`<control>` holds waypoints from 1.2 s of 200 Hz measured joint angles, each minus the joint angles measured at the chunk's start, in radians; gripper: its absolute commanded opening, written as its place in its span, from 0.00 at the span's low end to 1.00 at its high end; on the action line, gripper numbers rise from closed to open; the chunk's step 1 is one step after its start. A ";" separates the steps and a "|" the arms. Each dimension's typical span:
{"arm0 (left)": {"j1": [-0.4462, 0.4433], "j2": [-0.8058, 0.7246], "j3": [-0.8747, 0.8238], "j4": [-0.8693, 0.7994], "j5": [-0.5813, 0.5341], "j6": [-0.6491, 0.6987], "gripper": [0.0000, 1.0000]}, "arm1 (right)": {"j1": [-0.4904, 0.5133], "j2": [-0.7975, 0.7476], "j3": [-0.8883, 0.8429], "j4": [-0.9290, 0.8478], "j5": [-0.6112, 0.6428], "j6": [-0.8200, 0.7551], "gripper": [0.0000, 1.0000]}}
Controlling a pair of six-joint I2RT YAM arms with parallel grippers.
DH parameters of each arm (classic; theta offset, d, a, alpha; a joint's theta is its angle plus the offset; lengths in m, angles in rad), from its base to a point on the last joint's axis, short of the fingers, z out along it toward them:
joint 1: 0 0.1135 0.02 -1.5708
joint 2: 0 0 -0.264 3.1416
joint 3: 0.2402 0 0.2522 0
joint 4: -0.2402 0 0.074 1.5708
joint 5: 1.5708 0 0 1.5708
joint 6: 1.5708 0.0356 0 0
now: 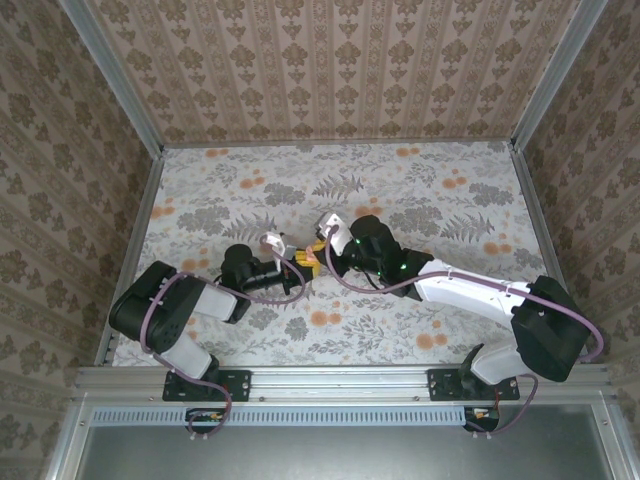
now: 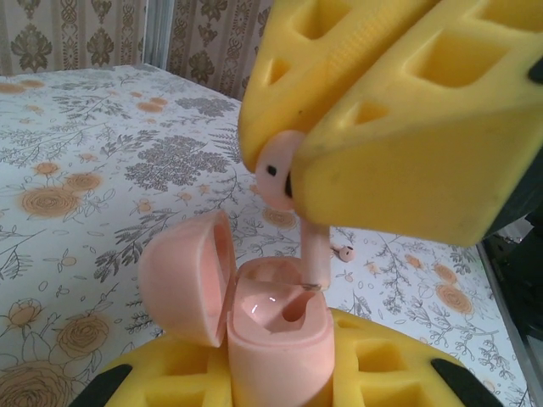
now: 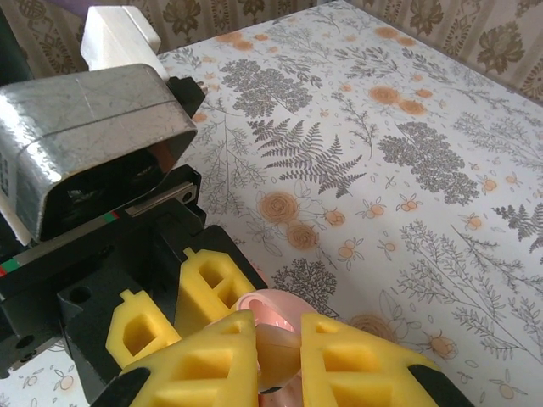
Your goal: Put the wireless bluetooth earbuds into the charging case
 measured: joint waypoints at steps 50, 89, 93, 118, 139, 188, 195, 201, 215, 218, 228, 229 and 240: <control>0.000 -0.023 0.000 0.000 0.004 -0.008 0.16 | 0.023 0.002 0.014 -0.030 0.046 -0.057 0.14; -0.004 -0.032 0.000 -0.001 0.004 -0.010 0.16 | 0.043 0.004 0.031 -0.058 0.064 -0.097 0.15; -0.004 -0.034 0.000 0.000 0.005 -0.010 0.16 | 0.045 0.004 0.032 -0.061 0.064 -0.098 0.16; -0.005 -0.038 0.000 0.000 0.007 -0.011 0.16 | 0.050 0.004 0.032 -0.062 0.060 -0.111 0.24; -0.005 -0.038 0.000 0.000 0.007 -0.010 0.16 | 0.050 0.004 0.032 -0.062 0.049 -0.115 0.30; -0.005 -0.038 -0.001 -0.001 0.008 -0.010 0.17 | 0.049 -0.001 0.032 -0.062 0.028 -0.100 0.41; -0.005 -0.038 -0.001 0.000 0.007 -0.010 0.17 | 0.048 -0.008 0.031 -0.062 0.023 -0.092 0.42; -0.005 -0.039 -0.001 0.000 0.007 -0.010 0.17 | 0.048 -0.015 0.031 -0.062 0.015 -0.087 0.42; -0.005 -0.040 -0.002 0.000 0.007 -0.009 0.17 | 0.040 -0.042 0.031 -0.061 -0.010 -0.069 0.43; -0.006 -0.040 -0.002 0.000 0.006 -0.009 0.17 | 0.039 -0.048 0.031 -0.061 -0.016 -0.063 0.43; -0.007 -0.043 -0.003 0.000 0.007 -0.004 0.16 | 0.029 -0.070 0.031 -0.061 -0.041 -0.048 0.44; -0.007 -0.043 -0.003 0.000 0.006 -0.003 0.16 | 0.029 -0.072 0.031 -0.061 -0.043 -0.046 0.44; -0.012 -0.047 -0.006 0.000 0.004 0.006 0.16 | 0.009 -0.095 0.029 -0.061 -0.076 -0.023 0.44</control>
